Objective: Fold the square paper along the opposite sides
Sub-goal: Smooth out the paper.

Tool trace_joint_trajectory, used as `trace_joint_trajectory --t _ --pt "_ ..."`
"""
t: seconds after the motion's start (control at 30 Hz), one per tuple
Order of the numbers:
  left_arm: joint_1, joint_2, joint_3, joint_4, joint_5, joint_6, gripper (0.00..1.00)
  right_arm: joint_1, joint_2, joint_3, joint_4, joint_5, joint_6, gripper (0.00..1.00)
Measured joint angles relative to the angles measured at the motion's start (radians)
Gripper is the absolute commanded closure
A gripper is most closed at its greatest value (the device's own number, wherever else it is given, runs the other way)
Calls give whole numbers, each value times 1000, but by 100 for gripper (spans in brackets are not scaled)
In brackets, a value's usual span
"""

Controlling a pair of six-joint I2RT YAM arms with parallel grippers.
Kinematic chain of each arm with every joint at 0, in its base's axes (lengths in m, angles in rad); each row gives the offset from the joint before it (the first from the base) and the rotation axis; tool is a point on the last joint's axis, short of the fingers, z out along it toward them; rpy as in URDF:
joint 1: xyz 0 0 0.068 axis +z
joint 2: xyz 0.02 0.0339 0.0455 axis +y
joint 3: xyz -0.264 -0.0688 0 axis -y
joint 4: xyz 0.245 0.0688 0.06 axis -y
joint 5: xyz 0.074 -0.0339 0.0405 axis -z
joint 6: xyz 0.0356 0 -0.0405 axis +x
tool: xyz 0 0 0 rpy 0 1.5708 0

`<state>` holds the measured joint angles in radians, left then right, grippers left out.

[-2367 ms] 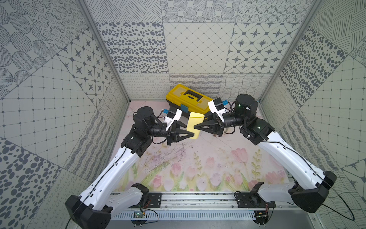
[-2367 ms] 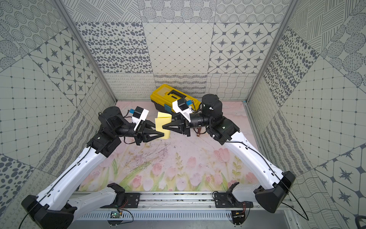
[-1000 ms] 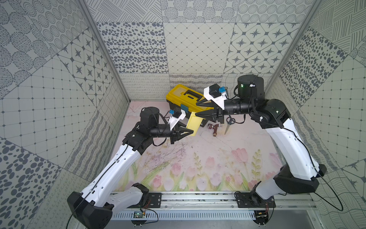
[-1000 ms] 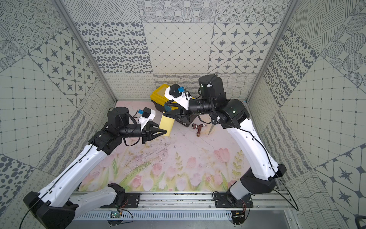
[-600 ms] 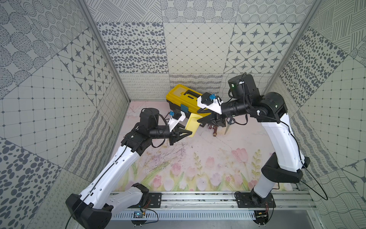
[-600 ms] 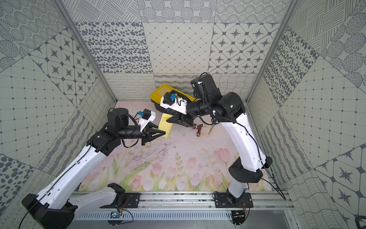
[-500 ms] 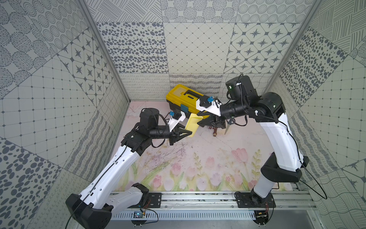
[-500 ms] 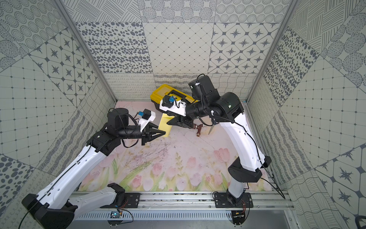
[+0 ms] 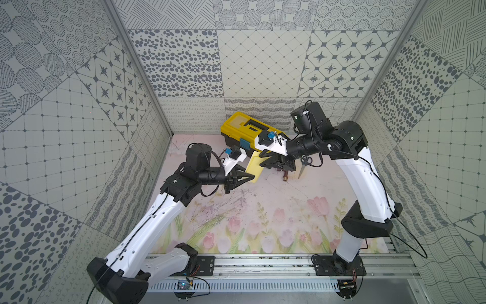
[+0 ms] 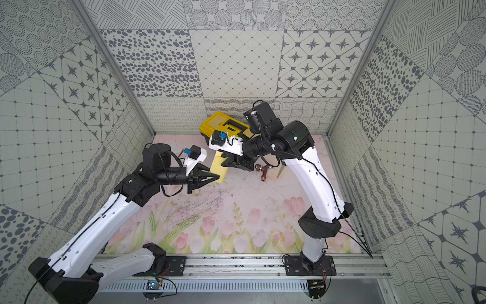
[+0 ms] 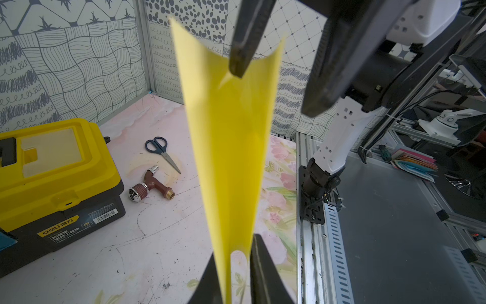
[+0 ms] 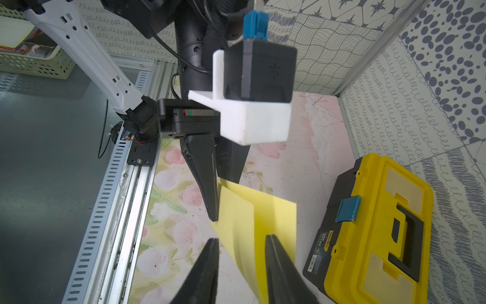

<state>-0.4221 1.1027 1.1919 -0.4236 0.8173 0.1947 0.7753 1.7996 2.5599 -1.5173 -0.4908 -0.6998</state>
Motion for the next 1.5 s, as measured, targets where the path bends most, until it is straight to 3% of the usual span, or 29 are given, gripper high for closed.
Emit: trace_joint_trajectory --t 0.23,0.4,1.5 --pt "0 1 0 -5 0 8 81 0 0 0 2 2 -9 86" --pt "0 1 0 -7 0 10 81 1 0 0 3 3 -13 100" --pt "0 -1 -18 -3 18 10 80 4 -34 -44 34 47 -11 100"
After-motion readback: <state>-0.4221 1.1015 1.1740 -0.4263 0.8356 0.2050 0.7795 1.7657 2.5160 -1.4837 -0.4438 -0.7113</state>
